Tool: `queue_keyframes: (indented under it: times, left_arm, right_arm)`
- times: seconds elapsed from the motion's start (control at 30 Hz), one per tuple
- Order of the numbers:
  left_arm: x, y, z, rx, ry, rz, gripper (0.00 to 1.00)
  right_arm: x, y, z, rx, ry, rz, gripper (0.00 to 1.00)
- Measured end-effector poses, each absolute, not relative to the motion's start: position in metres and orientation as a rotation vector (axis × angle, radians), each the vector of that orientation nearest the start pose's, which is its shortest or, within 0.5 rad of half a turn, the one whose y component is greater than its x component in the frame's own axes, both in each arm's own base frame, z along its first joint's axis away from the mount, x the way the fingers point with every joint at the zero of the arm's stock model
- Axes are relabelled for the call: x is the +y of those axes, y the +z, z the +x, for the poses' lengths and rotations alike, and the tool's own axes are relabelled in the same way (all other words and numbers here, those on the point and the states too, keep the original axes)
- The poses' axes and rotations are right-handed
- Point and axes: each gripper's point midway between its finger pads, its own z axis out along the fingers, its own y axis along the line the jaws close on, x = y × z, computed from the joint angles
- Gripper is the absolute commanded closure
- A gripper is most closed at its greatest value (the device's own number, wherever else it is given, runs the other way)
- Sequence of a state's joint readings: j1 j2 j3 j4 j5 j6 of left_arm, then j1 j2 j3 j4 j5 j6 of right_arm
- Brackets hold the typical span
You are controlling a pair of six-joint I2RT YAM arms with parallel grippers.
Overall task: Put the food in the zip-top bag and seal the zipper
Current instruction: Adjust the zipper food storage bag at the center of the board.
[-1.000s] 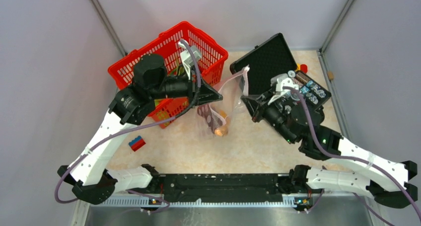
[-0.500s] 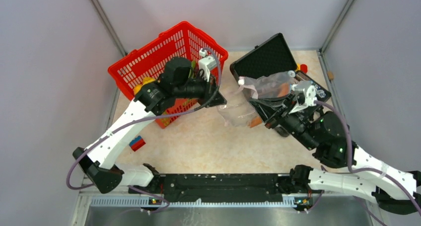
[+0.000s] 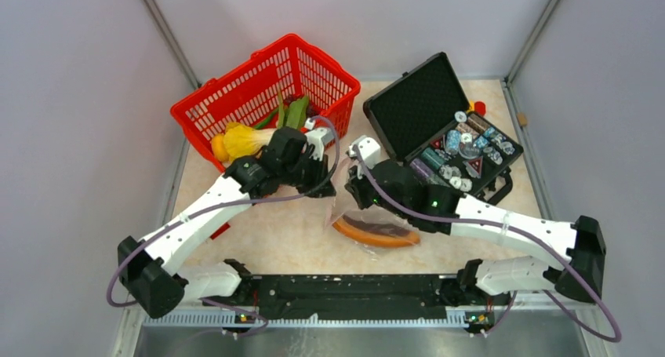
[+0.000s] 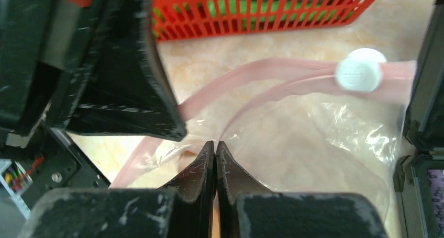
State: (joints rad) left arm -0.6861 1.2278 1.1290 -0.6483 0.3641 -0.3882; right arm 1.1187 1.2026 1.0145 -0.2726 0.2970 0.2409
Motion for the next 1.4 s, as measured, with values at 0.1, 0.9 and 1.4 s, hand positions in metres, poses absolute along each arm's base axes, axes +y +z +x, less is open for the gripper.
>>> queue_keyframes:
  times: [0.1,0.9,1.4]
  left_arm:
    - [-0.255,0.219,0.202,2.36,-0.894,0.515,1.0]
    - [-0.264,0.281,0.191,2.166,-1.03,0.616,1.0]
    - [-0.245,0.294,0.202,2.078,-0.917,0.522,0.9]
  right_arm:
    - [0.314,0.244,0.209,1.89,0.606,-0.596,1.0]
    - [0.296,0.306,0.198,1.692,0.798,-0.539,1.0]
    - [0.287,0.339,0.191,1.522,0.908,-0.453,1.0]
